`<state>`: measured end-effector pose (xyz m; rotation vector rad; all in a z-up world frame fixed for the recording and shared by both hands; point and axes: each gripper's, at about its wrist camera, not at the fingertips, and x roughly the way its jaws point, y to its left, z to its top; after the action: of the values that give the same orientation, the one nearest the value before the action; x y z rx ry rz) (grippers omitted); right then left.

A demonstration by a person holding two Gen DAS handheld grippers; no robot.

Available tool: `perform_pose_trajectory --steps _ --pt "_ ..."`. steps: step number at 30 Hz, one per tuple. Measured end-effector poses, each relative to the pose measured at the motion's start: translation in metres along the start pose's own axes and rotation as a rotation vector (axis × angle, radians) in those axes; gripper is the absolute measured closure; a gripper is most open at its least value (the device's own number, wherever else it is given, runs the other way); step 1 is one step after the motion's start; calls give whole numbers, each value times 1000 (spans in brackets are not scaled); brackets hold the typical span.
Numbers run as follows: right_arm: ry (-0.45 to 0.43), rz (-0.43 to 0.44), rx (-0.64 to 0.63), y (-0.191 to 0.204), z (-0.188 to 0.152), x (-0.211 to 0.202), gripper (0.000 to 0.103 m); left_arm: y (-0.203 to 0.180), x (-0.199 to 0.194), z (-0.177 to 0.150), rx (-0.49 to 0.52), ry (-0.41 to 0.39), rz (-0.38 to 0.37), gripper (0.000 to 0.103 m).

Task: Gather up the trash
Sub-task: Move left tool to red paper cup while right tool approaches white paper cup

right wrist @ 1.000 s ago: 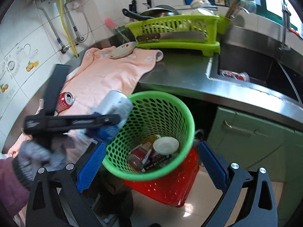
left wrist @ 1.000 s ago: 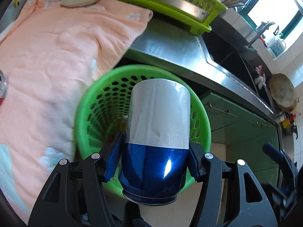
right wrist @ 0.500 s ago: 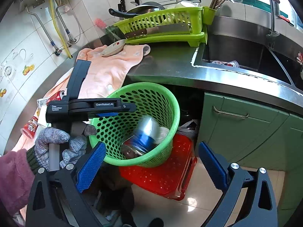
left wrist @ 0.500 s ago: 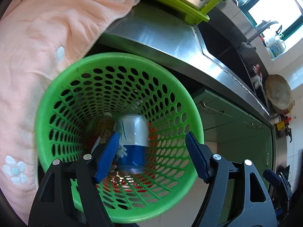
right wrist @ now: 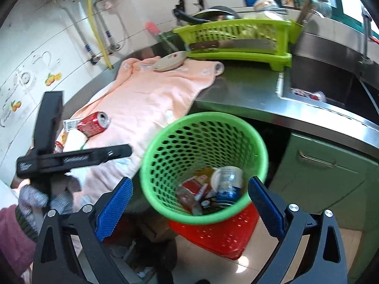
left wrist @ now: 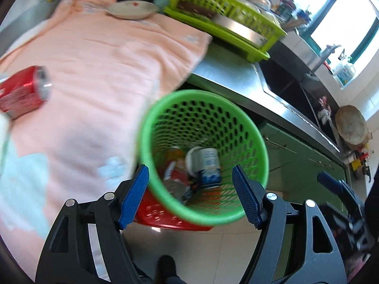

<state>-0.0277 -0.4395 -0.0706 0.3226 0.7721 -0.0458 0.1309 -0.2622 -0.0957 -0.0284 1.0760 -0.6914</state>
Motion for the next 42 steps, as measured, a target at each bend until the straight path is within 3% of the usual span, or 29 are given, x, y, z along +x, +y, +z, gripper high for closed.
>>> perform_pose_trajectory --steps 13,23,30,35,42 --pt "67 159 -159 121 20 60 8 122 -117 -33 -139 -152 200 31" --pt "134 240 -255 213 29 103 8 224 -193 -38 -274 -235 366 31" --pt "193 272 -262 262 37 136 8 285 -212 -20 -327 -208 465 31" --pt "232 290 -213 283 45 159 9 328 -207 -7 -360 -149 457 24" --pt "288 294 -113 305 60 198 9 360 -189 -4 -367 -62 420 24"
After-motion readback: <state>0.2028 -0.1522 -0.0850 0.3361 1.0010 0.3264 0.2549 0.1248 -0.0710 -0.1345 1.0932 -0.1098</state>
